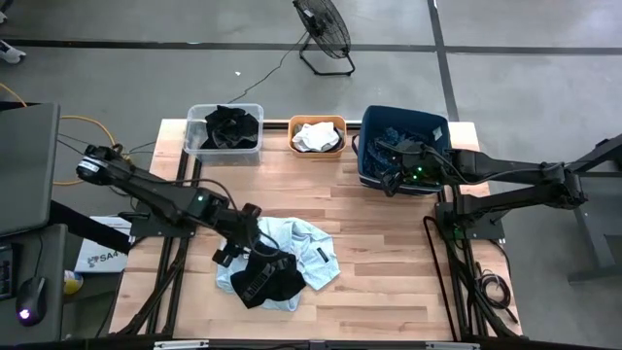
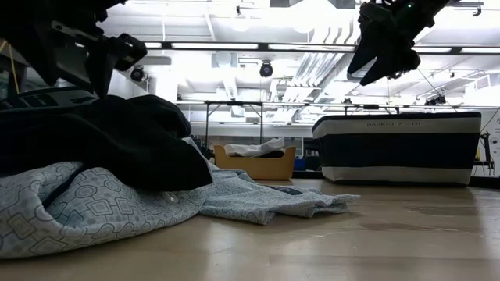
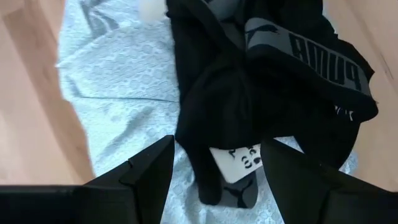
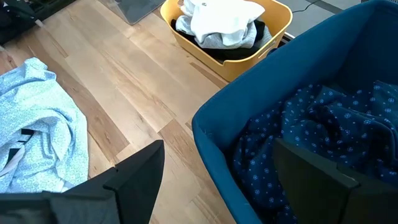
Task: Pick & Place Cloths
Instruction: Put the black underwear into the transparent bin
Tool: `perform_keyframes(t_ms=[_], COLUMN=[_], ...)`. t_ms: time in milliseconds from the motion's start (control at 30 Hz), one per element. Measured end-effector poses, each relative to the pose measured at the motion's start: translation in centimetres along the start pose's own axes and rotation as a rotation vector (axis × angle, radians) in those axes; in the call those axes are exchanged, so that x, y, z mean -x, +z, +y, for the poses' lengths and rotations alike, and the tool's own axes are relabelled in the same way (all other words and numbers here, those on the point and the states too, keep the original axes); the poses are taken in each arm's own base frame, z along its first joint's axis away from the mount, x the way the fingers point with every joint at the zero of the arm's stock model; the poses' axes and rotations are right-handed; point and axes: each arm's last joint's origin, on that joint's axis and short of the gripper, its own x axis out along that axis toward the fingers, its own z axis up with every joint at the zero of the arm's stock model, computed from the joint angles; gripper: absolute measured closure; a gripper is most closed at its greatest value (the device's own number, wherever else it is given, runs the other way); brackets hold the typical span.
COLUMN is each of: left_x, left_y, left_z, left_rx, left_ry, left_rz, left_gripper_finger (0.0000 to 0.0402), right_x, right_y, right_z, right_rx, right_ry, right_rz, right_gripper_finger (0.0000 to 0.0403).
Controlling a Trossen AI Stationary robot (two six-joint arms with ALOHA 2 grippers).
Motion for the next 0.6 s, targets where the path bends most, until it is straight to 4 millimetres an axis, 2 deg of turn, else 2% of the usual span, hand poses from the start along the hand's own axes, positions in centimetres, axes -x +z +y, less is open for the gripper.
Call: perform_keyframes(t_ms=[267, 600], left_x=[-2.2, -2.7], left_y=[1.3, 1.6], left_z=[-0.1, -0.1], left_rx=[-0.106, -0.149], left_ry=[-0.119, -0.153], left_rz=[-0.053, -0.073], left_gripper_finger=[0.0168, 0.0168], right_x=[0.0, 0.0], right_y=[0.0, 0.0], right_z=[0.0, 0.0], right_rx=[0.000, 0.000], right_ry=[0.000, 0.001], right_rz=[0.000, 0.000], right_gripper_finger=[0.0114, 0.0114])
